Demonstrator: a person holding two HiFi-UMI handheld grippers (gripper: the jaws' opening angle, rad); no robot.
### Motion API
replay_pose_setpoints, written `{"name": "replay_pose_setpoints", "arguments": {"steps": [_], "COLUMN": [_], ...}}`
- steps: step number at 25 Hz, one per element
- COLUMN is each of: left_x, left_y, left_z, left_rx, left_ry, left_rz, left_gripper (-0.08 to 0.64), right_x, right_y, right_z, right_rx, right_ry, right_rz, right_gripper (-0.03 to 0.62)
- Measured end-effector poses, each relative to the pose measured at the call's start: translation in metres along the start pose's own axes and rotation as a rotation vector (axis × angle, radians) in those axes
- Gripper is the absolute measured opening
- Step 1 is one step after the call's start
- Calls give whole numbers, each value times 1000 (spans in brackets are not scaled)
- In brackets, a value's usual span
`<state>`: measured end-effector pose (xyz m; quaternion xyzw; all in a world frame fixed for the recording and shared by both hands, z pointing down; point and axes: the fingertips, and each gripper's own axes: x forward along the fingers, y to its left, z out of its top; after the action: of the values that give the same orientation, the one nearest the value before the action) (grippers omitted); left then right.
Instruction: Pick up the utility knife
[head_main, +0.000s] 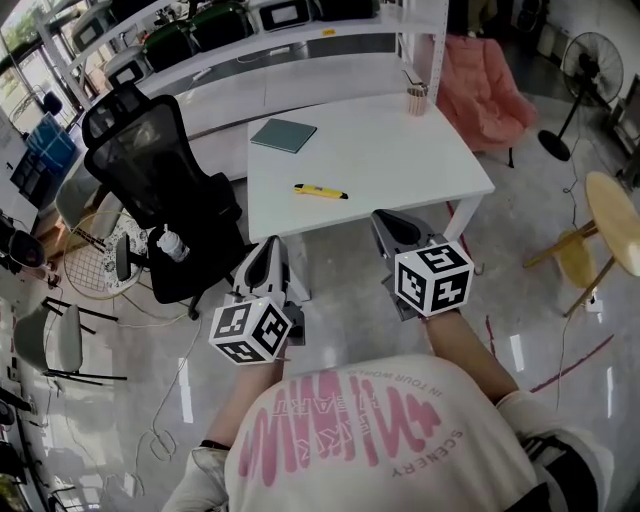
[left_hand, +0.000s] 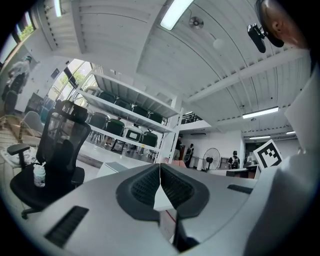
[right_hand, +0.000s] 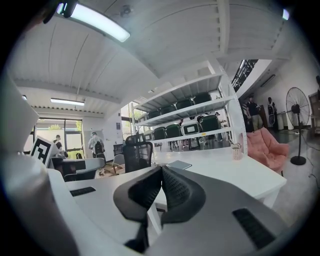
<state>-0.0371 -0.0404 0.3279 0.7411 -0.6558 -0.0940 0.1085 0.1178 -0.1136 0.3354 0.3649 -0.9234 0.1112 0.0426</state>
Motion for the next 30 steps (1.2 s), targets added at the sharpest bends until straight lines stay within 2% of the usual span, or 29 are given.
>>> {"name": "replay_pose_setpoints", "arguments": {"steps": [9, 18, 24, 30], "left_x": [15, 33, 59, 107], "left_y": [11, 28, 54, 85], "left_z": [-25, -37, -42, -41], "left_rx": [-69, -62, -75, -89], "left_ry": [50, 73, 77, 88], "left_rz": [49, 45, 62, 61], "left_gripper": [25, 25, 25, 25], "right_x": [10, 39, 76, 134], "right_y": [-19, -41, -45, -63], "right_z": [-33, -56, -62, -56], "right_rx": [57, 156, 139, 132], "right_ry": [81, 108, 141, 160], "right_rz": [-4, -27, -8, -4], "right_gripper": [17, 17, 17, 17]}}
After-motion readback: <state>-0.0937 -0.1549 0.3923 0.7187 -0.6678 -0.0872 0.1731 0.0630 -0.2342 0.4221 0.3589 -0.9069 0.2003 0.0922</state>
